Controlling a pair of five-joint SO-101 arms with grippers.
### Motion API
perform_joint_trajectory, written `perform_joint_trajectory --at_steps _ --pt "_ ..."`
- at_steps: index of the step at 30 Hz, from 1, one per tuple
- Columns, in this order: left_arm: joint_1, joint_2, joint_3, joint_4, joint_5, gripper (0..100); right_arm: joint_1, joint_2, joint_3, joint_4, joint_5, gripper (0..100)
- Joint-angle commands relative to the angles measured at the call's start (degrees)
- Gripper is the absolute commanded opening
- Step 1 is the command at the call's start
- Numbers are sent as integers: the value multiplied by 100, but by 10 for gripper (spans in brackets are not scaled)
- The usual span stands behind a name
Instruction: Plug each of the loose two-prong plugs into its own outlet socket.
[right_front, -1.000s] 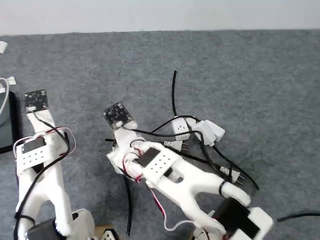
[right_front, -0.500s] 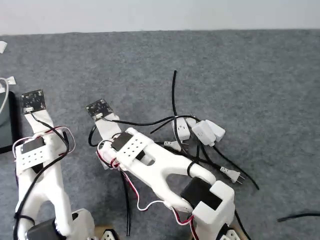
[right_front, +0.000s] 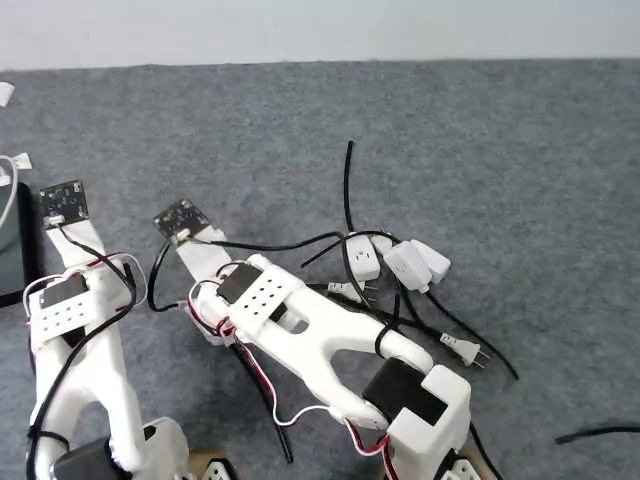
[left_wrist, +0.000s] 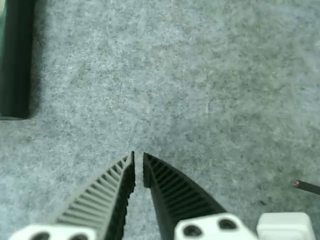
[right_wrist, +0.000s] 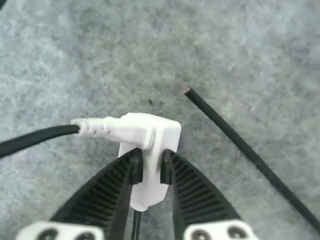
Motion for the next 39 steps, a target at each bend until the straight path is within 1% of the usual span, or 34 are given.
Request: perform_joint_trajectory --at_steps 1,3,6,9,12,17,19,20,21,23,24,26,28,31,33,36,39 --pt "-35 -167 -154 -176 53 26 -198 57 -123 119 193 31" --pt "-35 -167 -154 -176 62 26 -224 57 -114 127 193 80" --pt "-44 -167 -154 -176 62 26 -251 57 -114 180 185 190" --pt "-44 -167 -154 -176 62 26 -479 57 -149 400 79 276" --pt "-44 -167 -154 -185 62 26 -690 48 -149 444 53 289" --pt "-149 -167 -145 -281 70 26 -690 66 -149 435 53 289" --pt "-185 -167 -154 -290 70 26 -690 66 -149 435 70 278" --pt "-185 -167 -154 -290 70 26 -690 66 -149 409 88 250" --pt "-185 -167 -154 -290 70 26 -690 66 -149 391 97 203" --pt "-185 -167 -154 -290 70 26 -673 57 -158 330 105 56" --pt "-185 -167 -154 -290 70 26 -620 40 -149 312 105 0" --pt "-185 -167 -154 -290 70 26 -505 22 -141 338 105 42" --pt "-185 -167 -154 -290 70 26 -330 4 -158 382 105 1" --pt "-176 -167 -145 -290 70 26 22 -356 -132 637 79 7" --pt "-176 -167 -145 -290 70 26 286 -804 -105 998 97 9" --pt "-176 -167 -145 -290 79 26 822 -1516 -105 1560 246 9" --pt "-167 -167 -145 -290 79 26 1587 -2088 -105 2026 404 9"
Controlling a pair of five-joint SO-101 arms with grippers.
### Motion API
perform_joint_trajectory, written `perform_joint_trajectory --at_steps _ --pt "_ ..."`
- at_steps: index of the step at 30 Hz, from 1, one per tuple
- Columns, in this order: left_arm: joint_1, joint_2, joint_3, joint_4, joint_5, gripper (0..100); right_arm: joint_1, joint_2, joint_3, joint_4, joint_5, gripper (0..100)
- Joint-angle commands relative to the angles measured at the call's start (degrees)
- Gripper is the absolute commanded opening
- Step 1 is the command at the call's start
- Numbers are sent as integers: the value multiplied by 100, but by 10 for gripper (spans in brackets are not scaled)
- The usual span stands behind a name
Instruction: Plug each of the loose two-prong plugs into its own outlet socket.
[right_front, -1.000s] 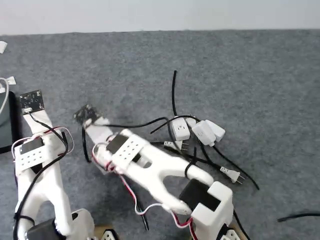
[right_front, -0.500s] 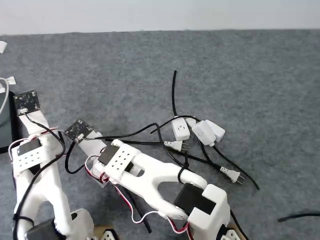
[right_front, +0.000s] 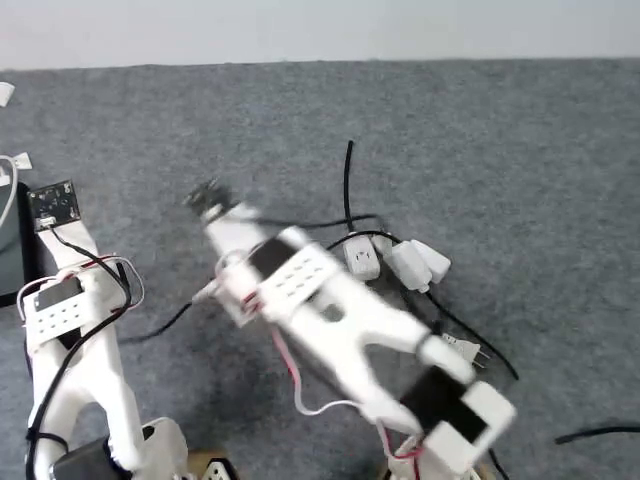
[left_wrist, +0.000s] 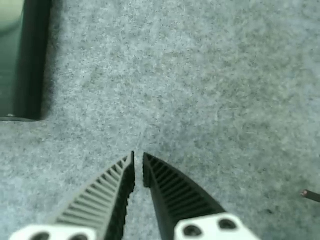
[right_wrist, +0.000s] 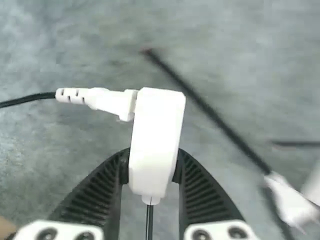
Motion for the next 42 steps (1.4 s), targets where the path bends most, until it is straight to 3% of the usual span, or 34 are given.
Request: perform_joint_trajectory --at_steps 1,7,13,18,23,28,34,36,40,42 --pt "0 -167 -145 -149 62 27 989 -954 -132 523 141 9" --pt "642 -167 101 -141 18 33 3275 -1789 -132 1191 167 9" --pt "1169 -176 268 -123 -396 68 6404 -2378 -114 1525 791 9" --pt "1565 -176 356 -97 -396 70 8637 -2387 343 1024 1556 9" --pt "2391 -220 295 290 -229 70 10343 -2387 1336 -479 2145 9" --pt "3560 -167 -558 1108 712 70 11196 -2255 1881 -1437 2620 11" --pt "4879 -158 -1455 1635 1899 70 11319 -1200 1292 -1411 2708 17" --pt "5248 -158 -1560 1556 2330 71 11301 -804 1011 -1279 2708 76" --pt "5855 -158 -1587 958 3015 133 11152 -110 299 -804 2734 299" --pt "6119 -132 -1569 695 3297 186 11116 127 -9 -611 2699 332"
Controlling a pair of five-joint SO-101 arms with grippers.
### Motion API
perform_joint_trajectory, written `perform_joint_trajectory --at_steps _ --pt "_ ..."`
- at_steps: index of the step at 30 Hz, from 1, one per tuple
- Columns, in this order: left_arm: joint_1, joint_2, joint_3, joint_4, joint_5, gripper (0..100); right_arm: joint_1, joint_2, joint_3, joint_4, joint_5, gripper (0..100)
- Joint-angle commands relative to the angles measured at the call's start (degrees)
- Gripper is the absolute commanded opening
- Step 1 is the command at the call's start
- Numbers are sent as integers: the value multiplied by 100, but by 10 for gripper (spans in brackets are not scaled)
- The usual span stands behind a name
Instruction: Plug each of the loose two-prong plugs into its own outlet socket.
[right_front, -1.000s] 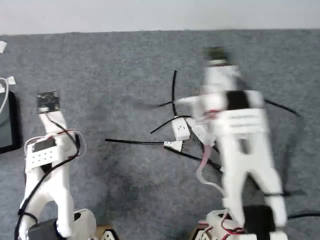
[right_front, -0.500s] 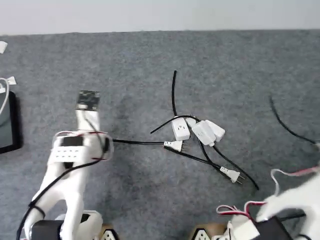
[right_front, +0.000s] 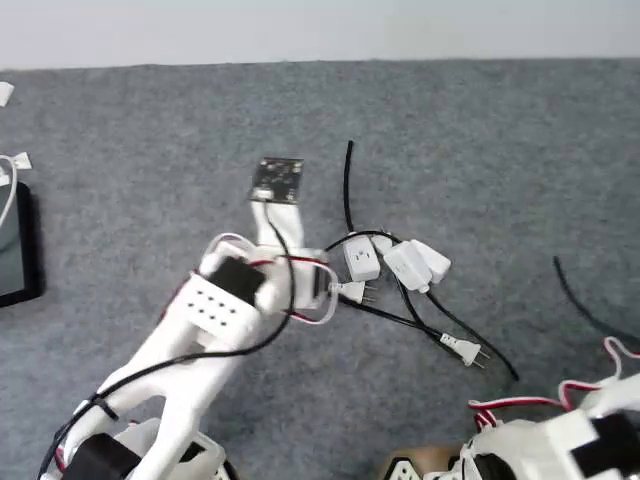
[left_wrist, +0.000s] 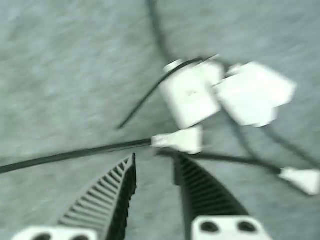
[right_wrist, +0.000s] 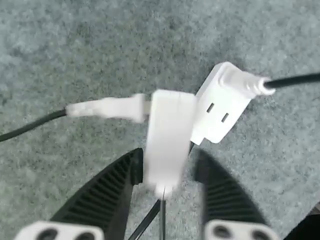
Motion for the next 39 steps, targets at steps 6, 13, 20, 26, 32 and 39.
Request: perform_joint_trajectory --at_steps 6,13,20,26,32,39 --pt "826 826 -673 -1116 1310 255 -198 611 -1503 655 -343 205" --pt "1363 2611 -2176 -958 1723 254 -356 840 -1705 611 -536 117" --pt "1424 4079 -3327 -879 2207 256 -558 1015 -1705 462 -545 117" --pt "1433 4862 -4145 -624 2224 254 -681 1042 -1697 374 -545 117" --pt "1424 5547 -5007 -387 2233 254 -796 1042 -1679 409 -545 117" --pt "1424 6013 -5648 202 2207 216 -796 1042 -1697 374 -545 117"
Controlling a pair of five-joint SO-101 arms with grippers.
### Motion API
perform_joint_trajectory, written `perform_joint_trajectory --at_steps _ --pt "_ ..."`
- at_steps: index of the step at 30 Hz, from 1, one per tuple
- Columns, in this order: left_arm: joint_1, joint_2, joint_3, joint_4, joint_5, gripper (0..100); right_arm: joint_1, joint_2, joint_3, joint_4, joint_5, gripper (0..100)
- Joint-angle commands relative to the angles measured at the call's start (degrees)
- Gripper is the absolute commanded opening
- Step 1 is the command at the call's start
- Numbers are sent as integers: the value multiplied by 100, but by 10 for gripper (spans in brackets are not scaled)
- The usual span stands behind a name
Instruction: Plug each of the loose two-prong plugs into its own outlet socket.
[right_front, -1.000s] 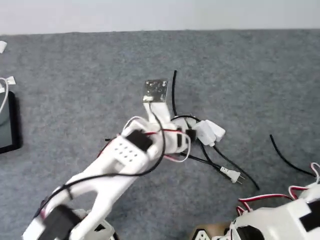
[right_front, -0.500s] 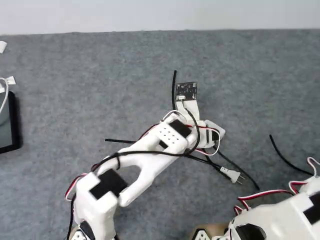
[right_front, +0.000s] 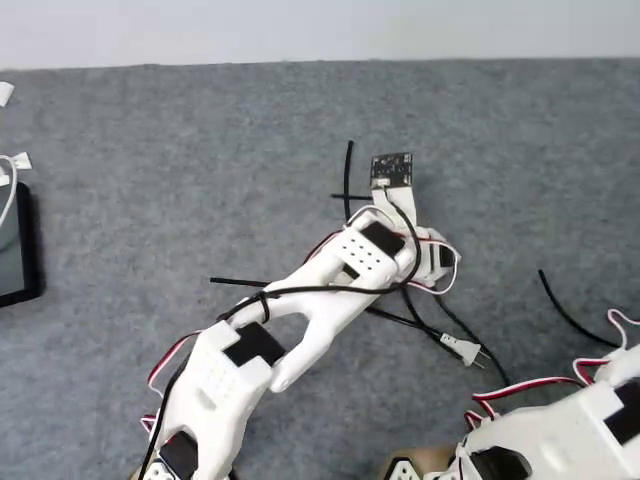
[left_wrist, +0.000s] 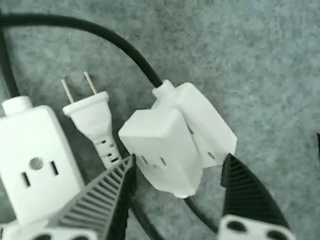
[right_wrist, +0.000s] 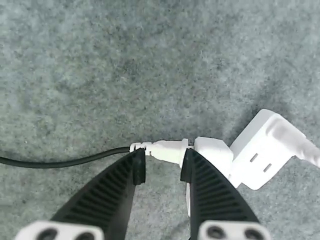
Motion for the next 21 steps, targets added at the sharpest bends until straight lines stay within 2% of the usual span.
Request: perform_joint_trajectory --at_steps 1,4,9,15,19,21 --pt "9 167 -470 413 18 176 -57 -75 -308 -84 -70 117" --pt "9 299 -664 668 9 7 -57 -75 -308 -84 -53 117" --pt "0 369 -752 1090 9 12 -57 -75 -316 -84 -35 117" --pt "0 316 -673 1108 0 13 -171 -75 -316 -92 -53 117" --pt "-237 308 -708 1108 -18 16 -242 -75 -299 -92 -62 117" --pt "-360 308 -778 1116 -343 27 -286 -66 -290 -92 -62 117"
